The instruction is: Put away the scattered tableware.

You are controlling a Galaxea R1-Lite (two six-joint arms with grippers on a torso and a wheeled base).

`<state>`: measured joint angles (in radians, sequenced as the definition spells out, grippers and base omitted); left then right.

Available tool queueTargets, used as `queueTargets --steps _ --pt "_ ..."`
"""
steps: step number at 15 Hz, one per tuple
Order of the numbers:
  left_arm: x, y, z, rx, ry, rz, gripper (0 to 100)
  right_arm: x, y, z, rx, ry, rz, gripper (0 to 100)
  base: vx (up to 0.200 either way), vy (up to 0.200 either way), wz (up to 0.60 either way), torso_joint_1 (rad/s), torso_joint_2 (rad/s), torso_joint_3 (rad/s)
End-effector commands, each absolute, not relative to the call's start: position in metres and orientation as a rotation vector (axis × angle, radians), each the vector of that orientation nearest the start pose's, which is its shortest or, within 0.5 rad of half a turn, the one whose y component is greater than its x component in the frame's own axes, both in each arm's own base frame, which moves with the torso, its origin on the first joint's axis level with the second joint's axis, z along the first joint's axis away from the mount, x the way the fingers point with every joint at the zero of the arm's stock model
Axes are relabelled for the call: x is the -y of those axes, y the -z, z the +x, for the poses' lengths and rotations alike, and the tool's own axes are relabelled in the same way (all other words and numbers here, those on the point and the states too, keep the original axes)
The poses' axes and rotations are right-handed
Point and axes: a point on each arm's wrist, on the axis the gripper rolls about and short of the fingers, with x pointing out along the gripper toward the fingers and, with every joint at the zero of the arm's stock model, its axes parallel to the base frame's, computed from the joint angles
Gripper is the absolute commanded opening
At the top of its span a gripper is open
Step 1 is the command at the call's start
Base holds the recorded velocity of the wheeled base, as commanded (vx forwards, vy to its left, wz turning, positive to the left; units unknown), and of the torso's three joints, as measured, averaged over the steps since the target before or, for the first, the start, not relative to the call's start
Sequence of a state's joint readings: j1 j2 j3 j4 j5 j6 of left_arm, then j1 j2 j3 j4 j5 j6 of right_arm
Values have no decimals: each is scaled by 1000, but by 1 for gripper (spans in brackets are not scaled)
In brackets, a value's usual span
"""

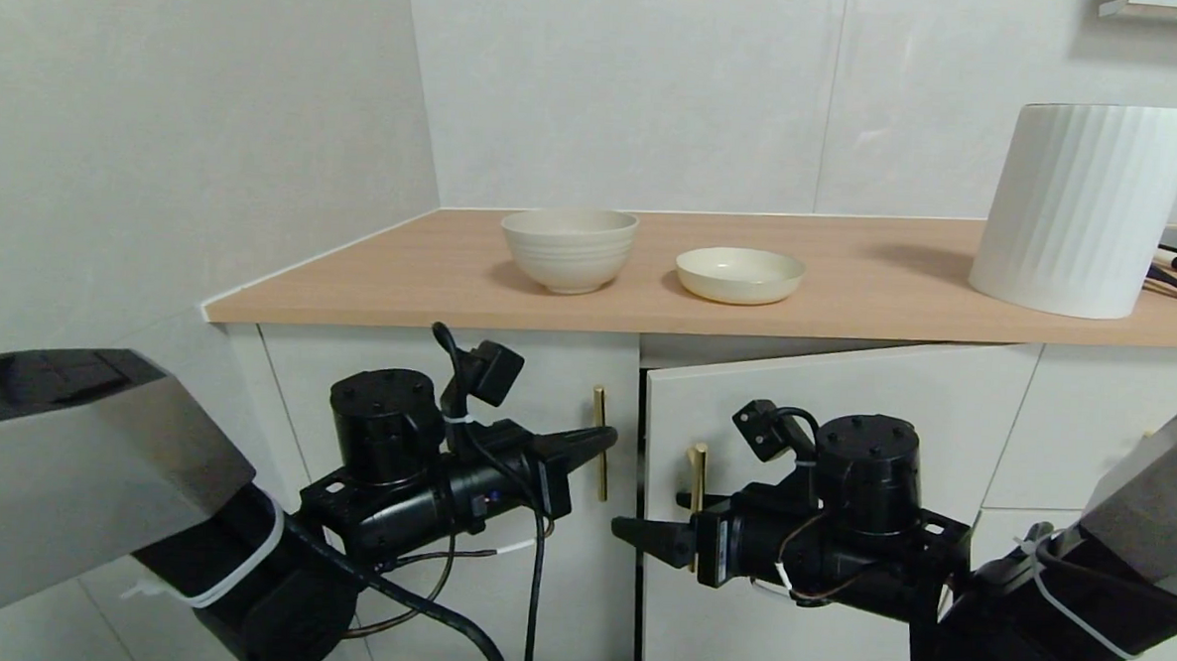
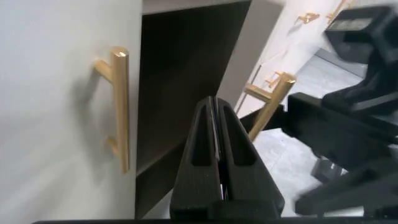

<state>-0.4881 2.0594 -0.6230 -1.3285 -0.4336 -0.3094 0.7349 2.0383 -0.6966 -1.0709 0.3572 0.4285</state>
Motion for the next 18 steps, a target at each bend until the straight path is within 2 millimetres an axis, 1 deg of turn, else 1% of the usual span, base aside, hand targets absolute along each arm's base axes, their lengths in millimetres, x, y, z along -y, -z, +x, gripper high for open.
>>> queueTargets --steps 1,4,6,8,11,14,16,17,18 --pt "179 -77 302 -278 910 -281 0 -239 -80 253 -515 -1004 327 100 0 0 0 0 0 0" --pt "184 -75 311 -265 911 -282 0 -239 -80 253 -513 -1004 327 100 0 0 0 0 0 0" --pt "185 -74 313 -265 913 -282 0 -239 -81 253 -512 -1005 328 100 0 0 0 0 0 0" --pt "193 -70 325 -245 916 -282 0 -239 -79 251 -518 -1004 326 100 0 0 0 0 0 0" --pt "199 -63 332 -247 921 -279 0 -239 -80 251 -515 -1007 326 100 0 0 0 0 0 0" --pt "201 -62 334 -243 923 -279 0 -239 -78 251 -519 -1006 327 100 0 0 0 0 0 0" --pt "204 -64 340 -216 929 -280 0 -239 -76 252 -525 -1004 326 100 0 0 0 0 0 0" --pt "204 -64 341 -216 929 -280 0 -240 -77 252 -524 -1004 326 100 0 0 0 0 0 0" --pt "210 -65 337 -216 945 -279 0 -240 -76 252 -524 -1004 324 100 0 0 0 0 0 0"
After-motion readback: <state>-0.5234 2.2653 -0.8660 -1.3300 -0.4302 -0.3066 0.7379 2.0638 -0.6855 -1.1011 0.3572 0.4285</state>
